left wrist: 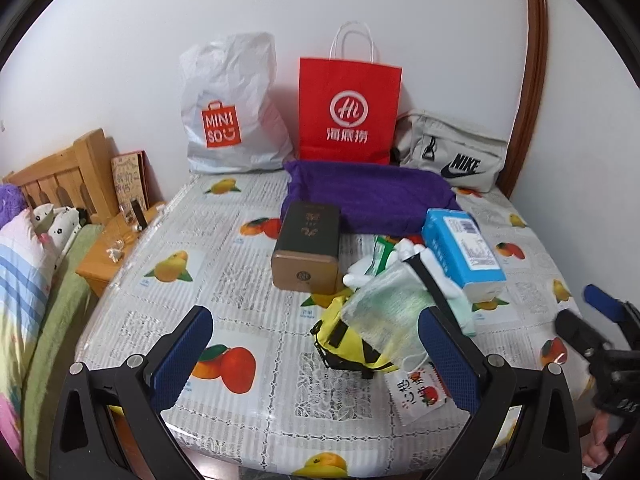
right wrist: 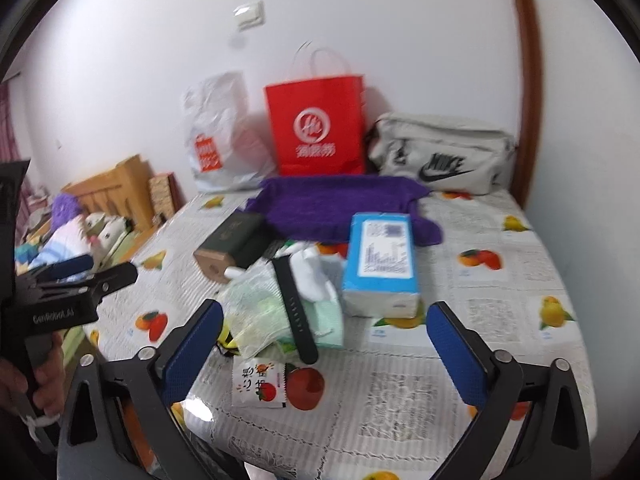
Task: Organize soft objects
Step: 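Grasp the black watch strap with the right tool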
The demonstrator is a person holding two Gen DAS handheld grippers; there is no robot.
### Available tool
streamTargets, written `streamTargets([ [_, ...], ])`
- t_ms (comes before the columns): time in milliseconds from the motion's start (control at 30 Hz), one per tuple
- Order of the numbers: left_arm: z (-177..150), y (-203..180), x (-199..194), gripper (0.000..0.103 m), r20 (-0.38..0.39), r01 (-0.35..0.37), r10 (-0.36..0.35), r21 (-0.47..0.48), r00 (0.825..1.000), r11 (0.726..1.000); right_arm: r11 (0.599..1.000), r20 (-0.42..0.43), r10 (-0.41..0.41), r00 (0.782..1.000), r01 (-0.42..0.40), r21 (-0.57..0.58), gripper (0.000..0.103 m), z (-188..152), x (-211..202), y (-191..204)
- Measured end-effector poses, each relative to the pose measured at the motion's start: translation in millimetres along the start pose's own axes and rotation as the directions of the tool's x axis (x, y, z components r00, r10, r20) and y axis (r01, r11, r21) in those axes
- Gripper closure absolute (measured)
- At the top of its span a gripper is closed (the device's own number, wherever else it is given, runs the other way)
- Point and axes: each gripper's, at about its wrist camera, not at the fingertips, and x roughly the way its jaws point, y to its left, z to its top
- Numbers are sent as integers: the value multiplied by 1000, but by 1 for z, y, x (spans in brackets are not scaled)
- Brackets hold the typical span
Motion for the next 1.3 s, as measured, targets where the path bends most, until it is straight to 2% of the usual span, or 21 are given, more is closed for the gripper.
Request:
streamTargets([
  [100, -7, 3, 17, 0, -26, -2, 2, 3, 1000, 1000, 998, -45, 60, 997, -60, 4, 22, -5, 23, 6],
  [167, -11, 4, 28, 0, -43, 0, 0, 4, 999, 1000, 997, -66, 81, 995, -81, -2, 26, -7, 41, 7],
  [267, -16, 6, 47, 0, -87, 8, -8, -2, 996, 1000, 995, -97, 92, 991, -95, -25, 32, -10, 65, 9],
  [400, -23, 10, 67, 0, -121, 26, -28, -21, 992, 999, 992, -155, 107, 982, -116, -50, 49, -12, 97, 11],
  [733, -32, 23, 95, 0, -169, 50, -57, -45, 984, 998, 987, -244, 122, 962, -143, -70, 58, -12, 145, 15],
  [933, -32, 26, 103, 0, -185, 67, -75, -47, 980, 997, 981, -286, 175, 942, -191, -27, 81, -8, 162, 10],
  [1167, -26, 29, 109, 0, -192, 72, -82, -54, 978, 996, 973, -251, 220, 943, -229, -8, 83, -2, 144, 5],
  [1300, -24, 24, 107, 0, -182, 85, -90, -36, 979, 996, 975, -240, 211, 948, -220, -14, 83, -1, 134, 5],
])
